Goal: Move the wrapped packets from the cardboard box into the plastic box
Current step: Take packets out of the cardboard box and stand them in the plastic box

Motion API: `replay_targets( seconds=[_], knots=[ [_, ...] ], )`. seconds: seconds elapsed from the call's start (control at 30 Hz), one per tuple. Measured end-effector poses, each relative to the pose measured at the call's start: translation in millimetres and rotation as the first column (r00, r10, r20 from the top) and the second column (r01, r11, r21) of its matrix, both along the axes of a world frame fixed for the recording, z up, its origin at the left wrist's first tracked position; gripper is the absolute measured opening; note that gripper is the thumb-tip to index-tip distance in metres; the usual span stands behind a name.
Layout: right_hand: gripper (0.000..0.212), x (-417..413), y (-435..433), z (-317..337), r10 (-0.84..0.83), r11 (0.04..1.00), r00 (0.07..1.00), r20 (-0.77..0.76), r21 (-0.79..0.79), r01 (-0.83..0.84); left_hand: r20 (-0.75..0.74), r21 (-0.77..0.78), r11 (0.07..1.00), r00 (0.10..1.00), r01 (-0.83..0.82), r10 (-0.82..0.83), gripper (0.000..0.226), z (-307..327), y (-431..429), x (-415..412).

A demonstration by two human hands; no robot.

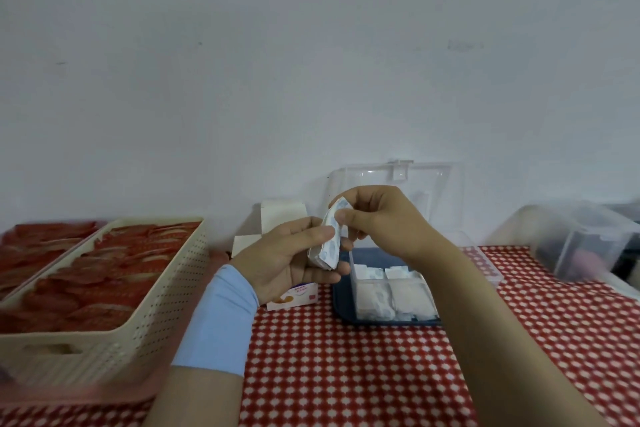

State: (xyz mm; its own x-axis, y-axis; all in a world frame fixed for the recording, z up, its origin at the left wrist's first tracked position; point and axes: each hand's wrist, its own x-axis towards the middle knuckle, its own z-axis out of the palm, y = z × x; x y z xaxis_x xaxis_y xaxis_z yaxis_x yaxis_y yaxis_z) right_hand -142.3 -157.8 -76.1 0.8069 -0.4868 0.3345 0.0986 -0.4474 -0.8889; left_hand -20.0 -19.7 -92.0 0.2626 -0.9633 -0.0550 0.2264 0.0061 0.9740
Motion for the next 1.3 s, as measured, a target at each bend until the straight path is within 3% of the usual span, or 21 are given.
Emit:
replay_targets(
  seconds=[0.1, 0.2, 0.27, 0.37, 0.6, 0.73, 0.93, 1.1, 1.23, 1.3],
  knots=[
    [0.013, -2.7, -2.1, -0.8, -0.043, 0.999, 0.999, -0.014, -0.027, 0.043, 0.209, 0.079, 0.984, 0.968, -0.158, 0.139, 0.022, 4.2, -5.9, 1.7],
    [0.013, -4.5, -4.8, -0.5, -0.069, 0.996, 0.997, -0.031, -0.063, 0.067, 0.665, 0.065, 0.92, 0.704, -0.386, 0.248, 0.011, 7.0, -10.9, 6.7],
    [0.012, -5.3, -5.0, -0.6, -0.079, 0.995, 0.997, -0.025, -0.058, 0.078, 0.76, 0.004, 0.923, 0.601, -0.385, 0.247, 0.009, 6.9, -13.2, 3.7],
    [0.011, -7.0, -6.8, 1.2, -0.08, 0.995, 0.996, -0.044, -0.062, 0.078, 0.801, -0.063, 0.914, 0.526, -0.4, 0.285, 0.008, 3.9, -16.2, -0.6],
    [0.009, -19.7, -15.8, 8.2, -0.014, 0.997, 0.979, -0.203, -0.082, -0.003, 0.798, -0.128, 0.886, 0.483, -0.446, 0.359, 0.001, 1.8, -21.3, -9.8],
    [0.01, -30.7, -26.3, 13.7, -0.038, 0.997, 0.971, -0.237, -0.078, 0.02, 0.783, -0.159, 0.878, 0.484, -0.451, 0.391, 0.011, 0.3, -32.7, -27.1],
    [0.007, -44.9, -47.1, 10.5, -0.101, 0.994, 0.944, -0.314, -0.067, 0.084, 0.892, -0.081, 0.925, 0.387, -0.371, 0.233, 0.007, 2.1, -54.5, -40.7],
    [0.014, -42.7, -63.9, 5.3, -0.265, 0.958, 0.893, -0.365, -0.207, 0.199, 0.96, 0.076, 0.961, 0.281, -0.267, 0.003, 0.032, 5.0, -51.2, -44.8],
    [0.035, -33.4, -61.7, 2.1, -0.276, 0.944, 0.815, -0.51, -0.304, 0.129, 0.989, 0.137, 0.976, 0.078, -0.172, -0.125, 0.035, 7.6, -42.3, -46.7],
    [0.033, -27.8, -56.4, -0.3, -0.254, 0.942, 0.774, -0.58, -0.33, 0.062, 0.981, 0.183, 0.973, -0.031, -0.142, -0.189, 0.037, 6.6, -38.2, -48.2]
  ],
)
